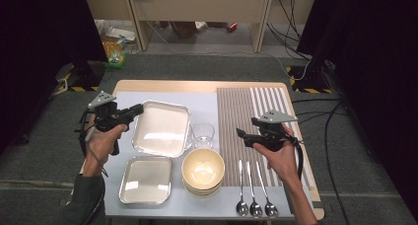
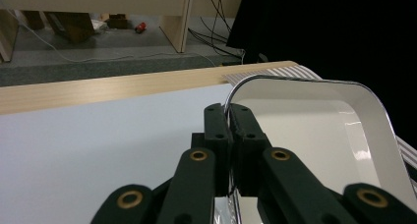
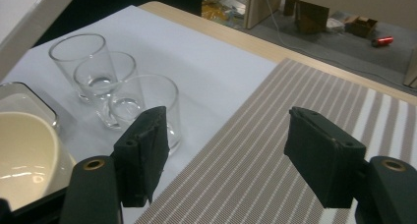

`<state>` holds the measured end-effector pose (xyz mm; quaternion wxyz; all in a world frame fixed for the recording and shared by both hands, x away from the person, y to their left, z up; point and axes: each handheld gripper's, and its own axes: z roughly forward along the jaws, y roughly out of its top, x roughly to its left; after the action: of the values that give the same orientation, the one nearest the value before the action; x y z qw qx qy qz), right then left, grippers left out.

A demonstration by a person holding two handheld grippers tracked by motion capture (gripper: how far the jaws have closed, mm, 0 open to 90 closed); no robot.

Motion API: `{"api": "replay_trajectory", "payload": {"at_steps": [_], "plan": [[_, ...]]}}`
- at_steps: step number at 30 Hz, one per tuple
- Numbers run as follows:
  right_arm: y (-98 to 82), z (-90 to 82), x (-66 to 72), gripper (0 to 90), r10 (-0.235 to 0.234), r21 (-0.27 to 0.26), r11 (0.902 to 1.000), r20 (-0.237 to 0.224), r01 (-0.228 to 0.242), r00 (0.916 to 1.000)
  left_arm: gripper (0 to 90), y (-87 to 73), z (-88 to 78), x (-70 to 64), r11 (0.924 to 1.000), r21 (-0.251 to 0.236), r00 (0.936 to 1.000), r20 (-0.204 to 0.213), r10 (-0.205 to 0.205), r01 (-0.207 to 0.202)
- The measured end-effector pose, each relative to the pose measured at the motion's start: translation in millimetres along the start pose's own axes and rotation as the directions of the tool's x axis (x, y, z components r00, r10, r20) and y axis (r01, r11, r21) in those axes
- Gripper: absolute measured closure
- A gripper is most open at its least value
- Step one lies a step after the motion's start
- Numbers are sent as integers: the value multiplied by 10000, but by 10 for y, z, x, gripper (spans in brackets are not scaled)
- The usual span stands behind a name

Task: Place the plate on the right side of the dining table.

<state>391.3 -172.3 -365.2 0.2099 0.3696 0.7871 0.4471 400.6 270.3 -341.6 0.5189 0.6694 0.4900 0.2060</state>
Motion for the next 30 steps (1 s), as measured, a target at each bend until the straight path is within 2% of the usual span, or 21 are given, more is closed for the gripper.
{"api": "replay_trajectory", "payload": {"at_steps": [2, 3, 13, 17, 21, 30], "plan": [[33, 29, 37, 328, 119, -58, 9999, -141, -120, 9998, 869, 10, 8, -4, 10000, -13, 10000, 10, -6, 6], [50, 45, 47, 328, -12, -104, 9999, -188, 10, 9998, 869, 20, 19, -11, 10000, -41, 10000, 7, -13, 13], [217, 166, 198, 351, -187, -374, 9992, -797, 158, 9966, 869, 147, 175, -130, 10000, -86, 10000, 56, 51, -51], [276, 203, 237, 360, -9, -565, 9984, -1228, -61, 9924, 869, 176, 245, -177, 9999, -119, 10000, 73, 58, -57], [314, 230, 259, 371, 36, -614, 9980, -1411, -124, 9900, 868, 189, 286, -209, 9999, -154, 9999, 151, 58, -56], [454, 322, 332, 393, 304, -804, 9956, -2054, -478, 9782, 869, 277, 353, -305, 9997, -234, 9994, 336, 109, -101]]}}
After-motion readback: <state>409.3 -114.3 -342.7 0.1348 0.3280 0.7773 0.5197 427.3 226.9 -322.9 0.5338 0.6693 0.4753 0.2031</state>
